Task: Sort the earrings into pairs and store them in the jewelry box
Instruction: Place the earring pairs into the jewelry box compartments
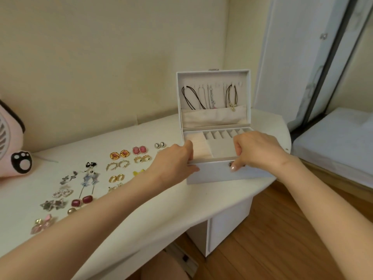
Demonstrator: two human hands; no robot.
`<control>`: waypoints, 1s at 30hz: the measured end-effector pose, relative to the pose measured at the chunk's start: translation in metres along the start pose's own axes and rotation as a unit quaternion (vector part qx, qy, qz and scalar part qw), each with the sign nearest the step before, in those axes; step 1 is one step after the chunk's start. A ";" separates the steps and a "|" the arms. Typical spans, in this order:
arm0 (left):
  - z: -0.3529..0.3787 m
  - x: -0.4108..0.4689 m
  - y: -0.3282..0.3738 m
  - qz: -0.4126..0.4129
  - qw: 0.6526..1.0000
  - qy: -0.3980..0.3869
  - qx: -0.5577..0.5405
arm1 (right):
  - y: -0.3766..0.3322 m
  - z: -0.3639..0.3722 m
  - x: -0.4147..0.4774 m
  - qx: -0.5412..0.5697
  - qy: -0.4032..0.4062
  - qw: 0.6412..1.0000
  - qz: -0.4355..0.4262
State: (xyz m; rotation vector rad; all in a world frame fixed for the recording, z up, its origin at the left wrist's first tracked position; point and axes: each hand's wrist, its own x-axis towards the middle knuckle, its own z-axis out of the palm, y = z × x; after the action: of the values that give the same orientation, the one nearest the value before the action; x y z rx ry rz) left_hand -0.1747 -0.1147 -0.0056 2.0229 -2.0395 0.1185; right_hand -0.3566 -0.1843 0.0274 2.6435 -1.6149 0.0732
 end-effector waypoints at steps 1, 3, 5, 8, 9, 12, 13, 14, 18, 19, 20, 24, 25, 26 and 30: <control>-0.003 -0.006 -0.001 0.001 1.000 -0.003 0.004 | -0.003 -0.003 -0.004 -0.003 -0.011 1.000 -0.010; -0.008 -0.015 -0.004 0.004 1.000 -0.006 0.011 | -0.009 -0.007 -0.011 -0.008 -0.035 0.999 -0.033; -0.012 -0.024 -0.006 0.009 1.000 -0.007 0.012 | -0.014 -0.011 -0.017 -0.012 -0.057 0.997 -0.056; -0.011 -0.037 -0.007 0.023 1.000 0.015 0.003 | -0.021 -0.014 -0.022 -0.036 -0.071 0.994 -0.074; -0.009 -0.040 -0.007 0.027 0.999 0.028 -0.004 | -0.022 -0.015 -0.023 -0.046 -0.072 0.994 -0.075; -0.003 -0.046 -0.005 0.023 0.997 0.048 -0.049 | -0.026 -0.017 -0.021 -0.049 -0.100 0.992 -0.066; -0.002 -0.047 -0.006 0.016 0.997 0.049 -0.063 | -0.026 -0.018 -0.019 -0.041 -0.114 0.991 -0.060; -0.002 -0.047 -0.005 0.011 0.996 0.049 -0.069 | -0.027 -0.018 -0.017 -0.031 -0.129 0.990 -0.053; 0.005 -0.043 -0.002 0.013 0.997 0.072 -0.041 | -0.026 -0.020 -0.010 -0.010 -0.153 0.988 -0.032; 0.009 -0.042 -0.001 0.012 0.995 0.095 -0.004 | -0.025 -0.020 -0.009 -0.007 -0.152 0.988 -0.027; 0.016 -0.042 0.001 0.020 0.989 0.138 0.056 | -0.023 -0.019 -0.008 -0.006 -0.151 0.988 -0.021; 0.024 -0.043 0.024 -0.014 0.963 0.159 0.217 | -0.025 -0.018 -0.006 -0.036 -0.155 0.987 0.013; 0.027 -0.044 0.028 -0.020 0.959 0.170 0.226 | -0.027 -0.018 -0.005 -0.045 -0.156 0.987 0.020; 0.026 -0.045 0.032 -0.026 0.959 0.173 0.224 | -0.029 -0.017 -0.004 -0.052 -0.154 0.986 0.024; 0.025 -0.043 0.034 -0.018 0.968 0.156 0.195 | -0.023 -0.021 -0.002 -0.056 -0.148 0.987 0.037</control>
State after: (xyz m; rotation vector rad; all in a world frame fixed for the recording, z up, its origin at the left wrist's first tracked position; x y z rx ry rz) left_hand -0.2122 -0.0781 -0.0360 2.0873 -1.8865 0.8349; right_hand -0.3373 -0.1706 0.0478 2.6066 -1.7387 -0.4150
